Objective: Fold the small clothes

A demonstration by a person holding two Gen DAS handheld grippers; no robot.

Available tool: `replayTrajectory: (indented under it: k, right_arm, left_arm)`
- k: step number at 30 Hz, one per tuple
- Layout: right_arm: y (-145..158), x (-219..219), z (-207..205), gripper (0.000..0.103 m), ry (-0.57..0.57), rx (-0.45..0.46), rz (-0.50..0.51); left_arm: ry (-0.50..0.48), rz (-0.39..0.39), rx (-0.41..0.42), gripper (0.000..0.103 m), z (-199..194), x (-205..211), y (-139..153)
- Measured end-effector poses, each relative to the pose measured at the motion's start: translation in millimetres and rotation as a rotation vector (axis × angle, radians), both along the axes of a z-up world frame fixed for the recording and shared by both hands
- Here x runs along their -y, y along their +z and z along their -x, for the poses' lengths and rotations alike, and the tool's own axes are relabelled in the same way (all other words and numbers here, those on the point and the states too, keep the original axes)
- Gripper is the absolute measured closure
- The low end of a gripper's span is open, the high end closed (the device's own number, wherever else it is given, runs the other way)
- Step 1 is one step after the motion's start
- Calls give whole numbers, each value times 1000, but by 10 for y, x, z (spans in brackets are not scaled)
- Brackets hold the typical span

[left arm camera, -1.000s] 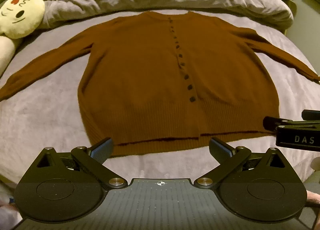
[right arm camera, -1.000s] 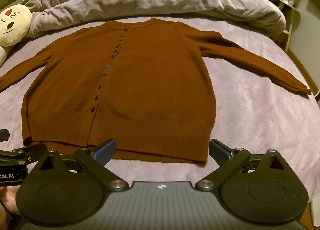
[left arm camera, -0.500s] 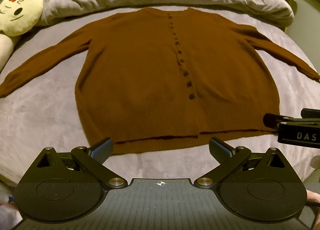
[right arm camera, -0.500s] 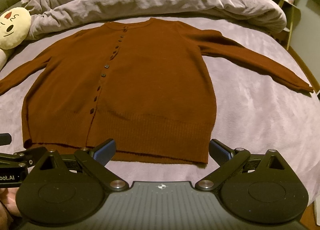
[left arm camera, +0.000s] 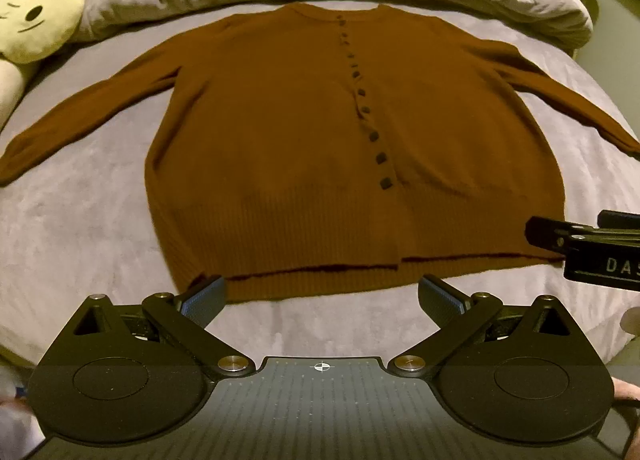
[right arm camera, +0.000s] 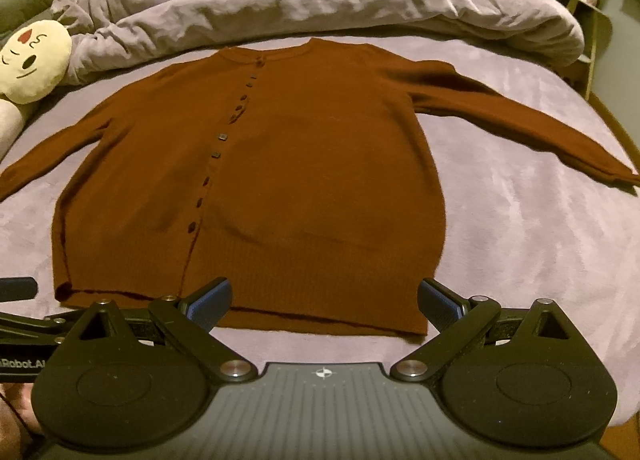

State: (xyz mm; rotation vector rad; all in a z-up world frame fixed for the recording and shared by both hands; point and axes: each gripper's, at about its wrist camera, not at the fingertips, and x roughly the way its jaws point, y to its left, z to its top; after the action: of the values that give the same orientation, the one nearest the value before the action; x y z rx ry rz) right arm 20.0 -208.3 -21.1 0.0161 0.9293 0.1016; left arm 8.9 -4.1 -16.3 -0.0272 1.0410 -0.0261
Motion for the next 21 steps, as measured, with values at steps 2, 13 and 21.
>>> replayTrajectory:
  k: [2,13,21]
  right_arm:
    - [-9,15,0,4,10,0,-32]
    - [-141,211,-4,4,30,58,-184]
    - [-341,442,-126,4,-26,-2,-296]
  left_arm:
    - [1,0,0,0,1,-2,-2]
    - [9,-12,-33,0,-108,26,-83]
    - [-21,-11,-55,0,-223,159,-183]
